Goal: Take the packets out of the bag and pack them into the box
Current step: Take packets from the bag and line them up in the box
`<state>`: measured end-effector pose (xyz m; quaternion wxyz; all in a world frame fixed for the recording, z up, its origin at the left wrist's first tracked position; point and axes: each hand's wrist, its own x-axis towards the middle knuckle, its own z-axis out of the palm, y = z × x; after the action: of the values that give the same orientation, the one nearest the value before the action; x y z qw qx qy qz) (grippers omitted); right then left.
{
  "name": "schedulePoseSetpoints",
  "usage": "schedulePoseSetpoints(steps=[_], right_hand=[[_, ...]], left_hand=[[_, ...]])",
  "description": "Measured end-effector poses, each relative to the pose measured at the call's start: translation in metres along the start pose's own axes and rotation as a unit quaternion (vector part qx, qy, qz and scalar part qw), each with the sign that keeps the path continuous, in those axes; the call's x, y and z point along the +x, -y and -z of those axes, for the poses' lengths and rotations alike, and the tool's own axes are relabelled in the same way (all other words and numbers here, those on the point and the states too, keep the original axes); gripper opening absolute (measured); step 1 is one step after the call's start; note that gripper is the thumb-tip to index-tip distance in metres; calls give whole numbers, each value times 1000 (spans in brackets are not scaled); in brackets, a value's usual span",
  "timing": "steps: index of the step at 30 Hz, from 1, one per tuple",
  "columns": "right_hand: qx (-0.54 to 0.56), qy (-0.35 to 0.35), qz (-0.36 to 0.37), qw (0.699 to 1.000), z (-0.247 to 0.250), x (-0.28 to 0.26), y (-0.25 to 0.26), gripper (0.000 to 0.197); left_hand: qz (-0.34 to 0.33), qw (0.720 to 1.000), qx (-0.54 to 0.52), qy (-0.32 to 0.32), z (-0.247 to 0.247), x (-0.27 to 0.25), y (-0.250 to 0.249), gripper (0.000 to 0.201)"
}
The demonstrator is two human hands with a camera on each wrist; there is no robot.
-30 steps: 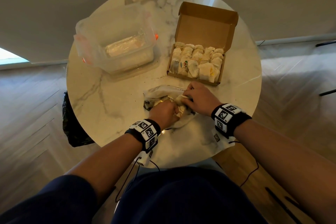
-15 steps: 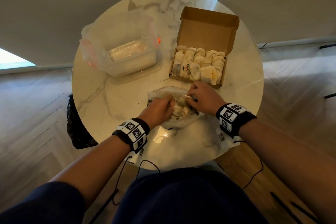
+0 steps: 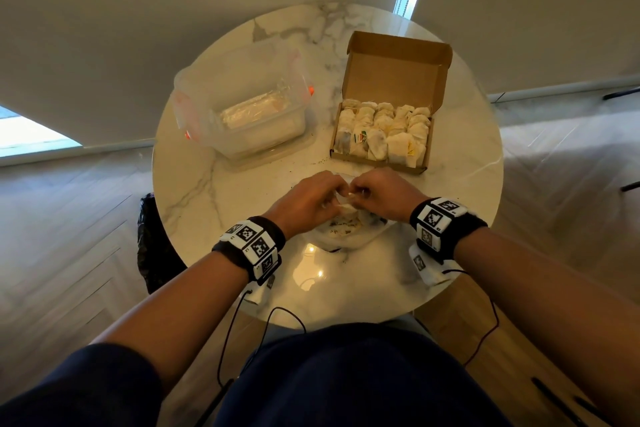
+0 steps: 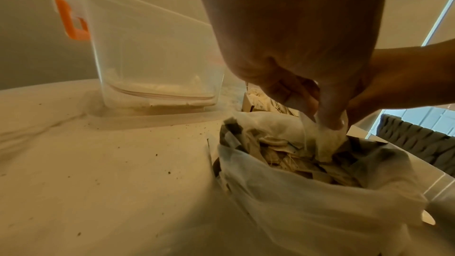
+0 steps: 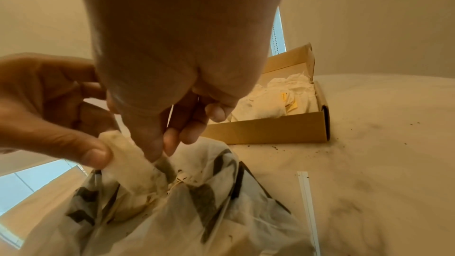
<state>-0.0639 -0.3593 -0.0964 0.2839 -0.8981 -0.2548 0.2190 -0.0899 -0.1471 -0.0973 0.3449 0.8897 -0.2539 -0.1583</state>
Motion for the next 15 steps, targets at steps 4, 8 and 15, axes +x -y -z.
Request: schedulePoseSetpoints(steps=[4,8,15], right_hand=[[7,13,-24,1000,-2,-1,4,15],[21,0,-36,999,-4,-4,6,11],[42,13,-38,998,-8,-9,-1,25]], left_hand=[[21,1000,5,-11,3,1,-3,22],[34,999,21,-8,4,3,-3,13],[19,1000,10,-9,12,13,-10,14]])
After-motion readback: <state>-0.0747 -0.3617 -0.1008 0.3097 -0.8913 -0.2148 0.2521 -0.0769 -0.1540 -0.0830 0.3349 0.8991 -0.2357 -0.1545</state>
